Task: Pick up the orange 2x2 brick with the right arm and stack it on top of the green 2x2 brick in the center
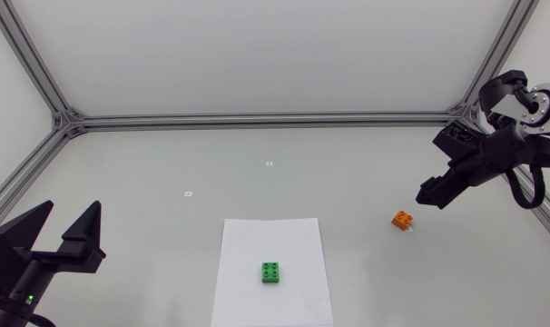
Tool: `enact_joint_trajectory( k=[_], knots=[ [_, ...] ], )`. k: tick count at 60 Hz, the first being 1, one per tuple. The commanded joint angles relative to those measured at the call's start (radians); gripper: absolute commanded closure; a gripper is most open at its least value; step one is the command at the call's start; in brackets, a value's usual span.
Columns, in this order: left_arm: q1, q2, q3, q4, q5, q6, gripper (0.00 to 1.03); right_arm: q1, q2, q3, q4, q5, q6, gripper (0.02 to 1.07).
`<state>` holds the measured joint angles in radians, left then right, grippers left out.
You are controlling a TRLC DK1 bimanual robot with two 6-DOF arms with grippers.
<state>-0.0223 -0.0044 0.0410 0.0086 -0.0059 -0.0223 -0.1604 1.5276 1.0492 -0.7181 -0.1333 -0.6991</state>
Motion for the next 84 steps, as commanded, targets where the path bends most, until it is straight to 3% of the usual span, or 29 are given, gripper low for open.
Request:
enact_joint_trajectory(
  k=[1,27,54,72,84],
  knots=[
    [0.005,-0.008,-0.041,-0.015,0.004,0.013,0.04,0.002,0.063,0.011,-0.012,0.012,-0.077,0.06],
    [0.005,-0.008,-0.041,-0.015,0.004,0.013,0.04,0.025,0.164,0.034,-0.012,-0.003,-0.142,0.06],
    [0.005,-0.008,-0.041,-0.015,0.004,0.013,0.04,0.061,0.264,0.032,0.026,0.049,-0.142,0.06],
    [0.005,-0.008,-0.041,-0.015,0.004,0.013,0.04,0.076,0.313,0.040,0.039,0.063,-0.134,0.17],
    [0.005,-0.008,-0.041,-0.015,0.004,0.013,0.04,0.082,0.330,0.049,0.043,0.063,-0.129,0.34]
  ],
)
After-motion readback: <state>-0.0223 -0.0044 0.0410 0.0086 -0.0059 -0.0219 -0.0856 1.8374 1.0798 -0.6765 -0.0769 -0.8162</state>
